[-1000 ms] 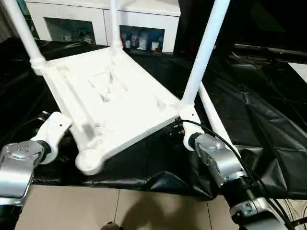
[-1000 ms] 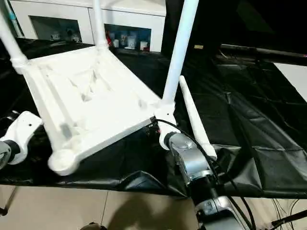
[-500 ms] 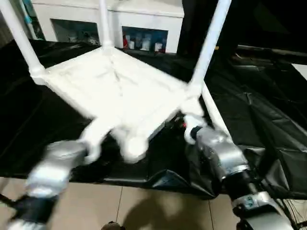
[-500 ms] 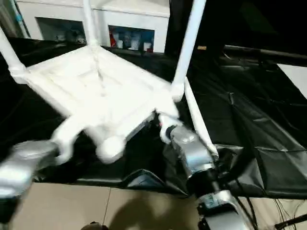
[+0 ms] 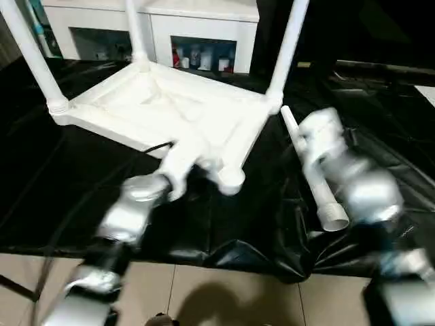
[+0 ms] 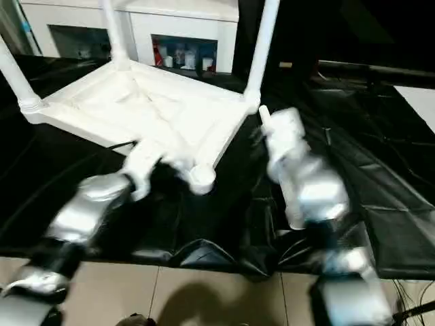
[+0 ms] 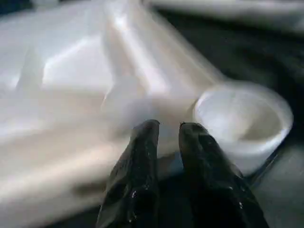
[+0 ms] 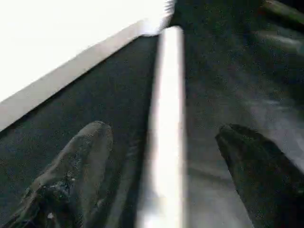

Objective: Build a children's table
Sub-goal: Rotate table base, then pick table leg

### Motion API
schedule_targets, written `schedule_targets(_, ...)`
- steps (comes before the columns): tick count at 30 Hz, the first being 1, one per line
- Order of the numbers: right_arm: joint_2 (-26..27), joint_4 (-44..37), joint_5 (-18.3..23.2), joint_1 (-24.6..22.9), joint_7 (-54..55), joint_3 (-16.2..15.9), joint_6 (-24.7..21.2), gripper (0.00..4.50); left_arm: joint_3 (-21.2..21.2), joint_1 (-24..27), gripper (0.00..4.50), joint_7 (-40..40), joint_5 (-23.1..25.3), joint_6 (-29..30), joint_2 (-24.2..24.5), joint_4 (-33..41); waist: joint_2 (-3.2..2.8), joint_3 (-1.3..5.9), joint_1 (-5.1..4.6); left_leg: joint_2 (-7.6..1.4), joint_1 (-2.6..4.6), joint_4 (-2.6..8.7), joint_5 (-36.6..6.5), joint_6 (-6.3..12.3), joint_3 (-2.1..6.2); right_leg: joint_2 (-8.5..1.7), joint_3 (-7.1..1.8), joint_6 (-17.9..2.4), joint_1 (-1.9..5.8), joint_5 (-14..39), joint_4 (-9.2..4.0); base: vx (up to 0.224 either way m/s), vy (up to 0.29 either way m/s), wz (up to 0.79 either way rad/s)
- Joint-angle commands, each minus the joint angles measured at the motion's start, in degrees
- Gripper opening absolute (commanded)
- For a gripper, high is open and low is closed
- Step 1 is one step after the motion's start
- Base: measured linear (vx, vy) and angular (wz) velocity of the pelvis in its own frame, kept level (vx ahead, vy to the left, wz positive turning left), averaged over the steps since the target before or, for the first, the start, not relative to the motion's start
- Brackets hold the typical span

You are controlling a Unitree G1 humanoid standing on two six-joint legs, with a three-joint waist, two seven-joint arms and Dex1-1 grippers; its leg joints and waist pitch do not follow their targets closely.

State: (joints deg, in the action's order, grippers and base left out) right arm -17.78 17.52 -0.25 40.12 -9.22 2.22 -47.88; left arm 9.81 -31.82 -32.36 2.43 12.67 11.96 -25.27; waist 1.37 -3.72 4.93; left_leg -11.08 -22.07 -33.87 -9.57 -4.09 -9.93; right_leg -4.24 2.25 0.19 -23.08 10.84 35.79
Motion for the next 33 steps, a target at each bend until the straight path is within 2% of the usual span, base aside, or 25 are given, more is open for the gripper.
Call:
schedule_targets(1, -0.60, 0.98, 0.98, 0.01, -0.07, 1.60, -3.03, 4.26, 0.65, 0.42, 0.99, -1.29, -0.74, -0.09, 0.11, 1.70, -0.42, 4.80, -0.16, -1.16, 1.17, 3.37, -6.60, -1.60, 0.10, -2.78, -2.12, -11.50, 3.33, -0.25, -3.38, 0.000, 0.000, 0.00)
schedule_targets(2, -0.97, 1.29, 1.30, 0.56, -0.28, 2.01, -4.31, 4.38, 0.97, 1.16, 0.99, -2.42, -1.08, 0.48, 0.58, 3.37, -0.15, 4.78, -0.32, -1.16, 1.10, 3.34, -6.39, -1.37, 0.06, -2.81, -2.11, -11.81, 3.40, -0.31, -3.41, 0.000, 0.000, 0.00)
schedule_targets(4, -1.59, 1.85, 1.08, 1.52, -0.68, 2.29, -7.00, 4.46, 1.52, 2.50, 0.99, -4.91, -2.09, 1.13, 1.58, 6.17, -0.24, 4.83, -0.47, -1.23, 1.16, 3.30, -6.07, -1.16, 0.11, -2.87, -2.05, -12.31, 3.42, -0.04, -3.28, 0.000, 0.000, 0.00)
schedule_targets(5, -1.99, 2.71, 1.02, 2.20, -0.72, 2.61, -8.45, 4.46, 1.98, 3.60, 0.99, -6.99, -2.95, 1.95, 2.38, 8.73, 0.24, 4.76, -0.65, -1.25, 1.05, 3.36, -6.05, -0.93, 0.01, -2.80, -2.06, -12.33, 3.37, 0.36, -3.41, 0.000, 0.000, 0.00)
schedule_targets(6, -2.11, 4.90, 2.37, 3.53, -1.03, 4.44, -11.53, 4.46, 2.89, 5.59, 0.99, -11.07, -4.70, 3.61, 3.97, 13.47, 0.03, 4.69, -0.64, -1.30, 1.21, 3.36, -6.41, -0.96, -0.02, -2.85, -2.05, -12.59, 3.20, 1.63, -3.42, 0.000, 0.000, 0.00)
schedule_targets(7, -2.02, 5.92, 3.38, 4.13, -1.48, 5.44, -13.38, 4.46, 3.27, 6.33, 0.99, -12.79, -5.43, 4.25, 4.61, 15.18, -0.08, 4.68, -0.93, -1.36, 1.13, 3.39, -6.90, -1.05, 0.04, -2.92, -2.04, -12.97, 3.27, 2.58, -3.30, 0.000, 0.000, 0.00)
schedule_targets(8, -2.17, 6.82, 4.09, 4.40, -2.44, 5.61, -14.76, 4.46, 3.79, 7.12, 0.99, -14.62, -6.21, 5.28, 5.50, 17.08, -0.02, 4.46, -1.02, -1.36, 1.33, 3.37, -8.32, -1.23, -0.15, -2.76, -2.06, -12.81, 2.87, 4.47, -3.62, 0.000, 0.000, 0.00)
schedule_targets(10, -2.62, 8.24, 5.05, 4.31, -4.49, 5.10, -16.27, 4.46, 5.11, 8.54, 0.99, -17.84, -7.42, 6.92, 7.61, 20.59, -0.03, 4.25, -1.08, -1.47, 1.40, 3.54, -9.91, -1.78, -0.12, -2.89, -2.03, -12.05, 2.71, 7.90, -3.85, 0.000, 0.000, 0.00)
schedule_targets(11, -2.65, 8.99, 5.63, 4.23, -5.26, 5.13, -17.09, 4.46, 5.71, 9.12, 0.99, -19.24, -8.11, 7.99, 8.62, 22.23, -0.07, 4.25, -1.08, -1.51, 1.48, 3.54, -10.14, -1.92, -0.12, -2.98, -2.06, -11.99, 2.67, 8.24, -3.87, 0.000, 0.000, 0.00)
schedule_targets(12, -2.60, 9.49, 6.13, 4.17, -5.72, 5.29, -17.69, 4.46, 6.10, 9.49, 0.99, -20.07, -8.58, 8.65, 9.28, 23.32, 0.40, 4.21, -1.14, -1.48, 1.41, 3.58, -10.09, -1.86, -0.19, -2.91, -2.04, -11.87, 2.65, 8.65, -3.95, 0.000, 0.000, 0.00)
schedule_targets(14, -2.46, 10.00, 6.82, 4.08, -6.24, 5.57, -18.50, 4.46, 6.46, 9.84, 0.99, -20.87, -9.13, 9.42, 9.94, 24.47, 0.12, 4.18, -1.11, -1.43, 1.39, 3.55, -9.66, -2.05, -0.21, -2.89, -2.06, -11.67, 2.57, 8.93, -3.90, 0.000, 0.000, 0.00)
schedule_targets(15, -1.83, 11.28, 9.17, 3.54, -8.45, 6.53, -21.66, 4.46, 7.15, 10.21, 0.99, -22.29, -10.40, 12.31, 10.97, 27.39, 0.41, 4.26, -1.05, -1.42, 1.35, 3.52, -8.87, -2.03, -0.23, -2.95, -2.11, -11.53, 2.76, 8.44, -3.69, 0.000, 0.000, 0.00)
schedule_targets(17, -1.85, 11.64, 9.43, 3.24, -9.27, 6.17, -22.37, 4.46, 7.32, 10.27, 0.99, -22.69, -10.79, 13.11, 11.10, 28.06, 0.30, 4.25, -1.03, -1.42, 1.22, 3.55, -8.39, -1.99, -0.19, -2.89, -2.03, -11.47, 2.74, 8.22, -3.68, 0.000, 0.000, 0.00)
schedule_targets(20, -2.13, 14.03, 8.10, 2.33, -8.84, 5.14, -22.79, 4.46, 6.71, 9.80, 0.99, -22.12, -11.97, 17.58, 10.41, 30.11, 0.91, 4.31, -1.01, -1.41, 1.21, 3.42, -6.94, -1.97, -0.38, -2.96, -2.06, -11.53, 2.72, 7.84, -3.65, 0.000, 0.000, 0.00)
schedule_targets(21, -2.15, 14.40, 8.22, 2.35, -8.76, 5.56, -22.93, 4.46, 6.45, 9.64, 0.99, -21.88, -12.20, 18.13, 10.22, 30.44, 0.83, 4.33, -0.95, -1.39, 1.22, 3.40, -6.71, -2.02, -0.37, -2.98, -2.04, -11.63, 2.76, 7.62, -3.54, 0.000, 0.000, 0.00)
schedule_targets(22, -2.15, 14.46, 8.24, 2.36, -8.73, 5.65, -22.94, 4.31, 6.41, 9.61, 0.99, -21.83, -12.24, 18.20, 10.19, 30.49, 1.18, 4.33, -0.92, -1.34, 1.11, 3.40, -6.40, -1.80, -0.39, -2.97, -2.01, -11.58, 2.83, 7.79, -3.58, 0.000, 0.000, 0.00)
schedule_targets(23, -2.16, 14.61, 8.29, 2.37, -8.65, 5.86, -22.98, 4.19, 6.31, 9.53, 0.99, -21.72, -12.32, 18.35, 10.12, 30.59, 1.08, 4.29, -0.87, -1.35, 1.14, 3.43, -6.52, -1.77, -0.41, -2.97, -2.01, -11.38, 2.79, 8.05, -3.65, 0.000, 0.000, 0.00)
schedule_targets(25, -2.64, 15.43, 8.59, 2.28, -9.19, 5.59, -22.86, 4.07, 6.58, 9.33, 0.99, -21.58, -12.17, 18.30, 10.59, 31.22, 1.35, 4.27, -0.94, -1.35, 1.13, 3.44, -6.92, -1.71, -0.41, -2.99, -2.01, -10.63, 2.74, 9.31, -3.83, 0.000, 0.000, 0.00)
schedule_targets(32, -3.17, 17.54, 8.94, 3.04, -9.15, 5.81, -21.57, 3.50, 6.60, 9.30, 0.99, -20.90, -12.38, 20.39, 11.13, 32.45, 1.32, 4.35, -1.01, -1.33, 1.13, 3.41, -6.88, -2.19, -0.36, -2.91, -1.97, -10.07, 2.66, 9.17, -3.75, 0.000, 0.000, 0.00)
schedule_targets(33, -3.16, 17.68, 8.97, 3.08, -9.09, 5.91, -21.44, 3.31, 6.63, 9.26, 0.99, -20.89, -12.40, 20.57, 11.18, 32.54, 1.41, 4.34, -0.97, -1.31, 1.17, 3.39, -7.03, -2.18, -0.38, -2.88, -1.96, -10.11, 2.64, 9.19, -3.80, 0.000, 0.000, 0.00)
